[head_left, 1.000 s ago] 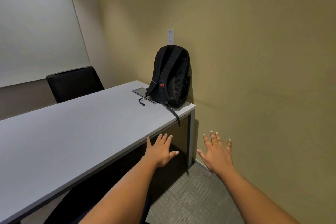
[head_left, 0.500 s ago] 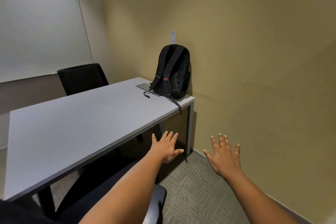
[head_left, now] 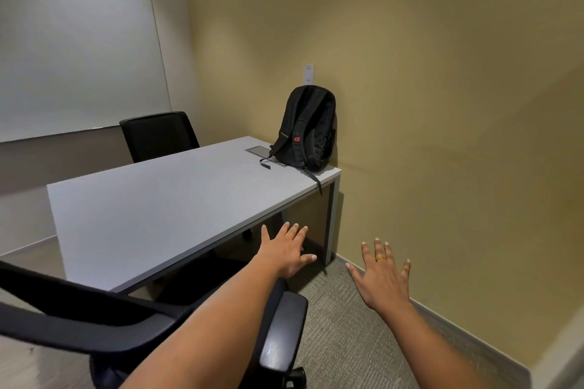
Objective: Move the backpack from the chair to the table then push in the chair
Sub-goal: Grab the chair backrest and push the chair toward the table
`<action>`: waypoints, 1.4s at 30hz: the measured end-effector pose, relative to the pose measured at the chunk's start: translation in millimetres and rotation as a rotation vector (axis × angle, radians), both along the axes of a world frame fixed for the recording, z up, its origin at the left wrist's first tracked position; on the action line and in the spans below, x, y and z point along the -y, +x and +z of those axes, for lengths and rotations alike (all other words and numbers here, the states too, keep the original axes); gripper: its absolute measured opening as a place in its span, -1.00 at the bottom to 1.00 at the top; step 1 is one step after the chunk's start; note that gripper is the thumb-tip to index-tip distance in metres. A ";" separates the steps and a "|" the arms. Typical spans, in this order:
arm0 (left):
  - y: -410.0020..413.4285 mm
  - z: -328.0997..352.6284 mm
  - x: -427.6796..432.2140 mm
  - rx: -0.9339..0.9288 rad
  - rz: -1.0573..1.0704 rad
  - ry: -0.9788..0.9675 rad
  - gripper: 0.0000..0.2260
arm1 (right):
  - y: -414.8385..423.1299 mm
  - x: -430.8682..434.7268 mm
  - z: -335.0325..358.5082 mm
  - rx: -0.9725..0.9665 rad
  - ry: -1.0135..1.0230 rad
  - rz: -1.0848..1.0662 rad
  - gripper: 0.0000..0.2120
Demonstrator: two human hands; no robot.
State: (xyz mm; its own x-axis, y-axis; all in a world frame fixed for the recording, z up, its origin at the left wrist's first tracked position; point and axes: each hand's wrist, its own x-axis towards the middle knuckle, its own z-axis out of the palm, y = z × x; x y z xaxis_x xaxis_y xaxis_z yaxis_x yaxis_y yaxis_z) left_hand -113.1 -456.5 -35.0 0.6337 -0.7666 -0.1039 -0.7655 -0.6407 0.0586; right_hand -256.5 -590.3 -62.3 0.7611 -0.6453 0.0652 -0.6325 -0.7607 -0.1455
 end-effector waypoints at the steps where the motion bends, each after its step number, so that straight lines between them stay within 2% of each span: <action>1: 0.6 2.5 -5.8 0.009 -0.007 0.001 -0.37 | -0.6 -8.3 2.3 0.005 -0.002 -0.007 -0.36; 8: 13.0 34.1 -53.1 0.129 -0.097 -0.051 -0.38 | 14.7 -72.5 27.5 0.082 -0.038 -0.094 -0.38; 13: 33.8 48.2 -117.3 0.197 -0.150 -0.076 -0.39 | 42.6 -138.8 44.4 0.150 -0.063 -0.141 -0.38; 22: 84.9 52.1 -236.5 0.178 -0.116 -0.134 -0.40 | 85.1 -246.6 70.4 0.222 -0.091 -0.175 -0.38; 34: 100.6 47.0 -327.7 0.111 -0.037 -0.280 -0.38 | 117.2 -354.1 77.9 0.280 -0.109 -0.008 -0.38; 39: 87.4 38.5 -354.8 0.143 -0.011 -0.321 -0.40 | 110.5 -385.7 71.9 0.321 -0.101 0.047 -0.38; 42: 79.0 34.2 -367.6 0.253 -0.025 -0.398 -0.37 | 103.6 -400.2 65.9 0.331 -0.106 0.070 -0.38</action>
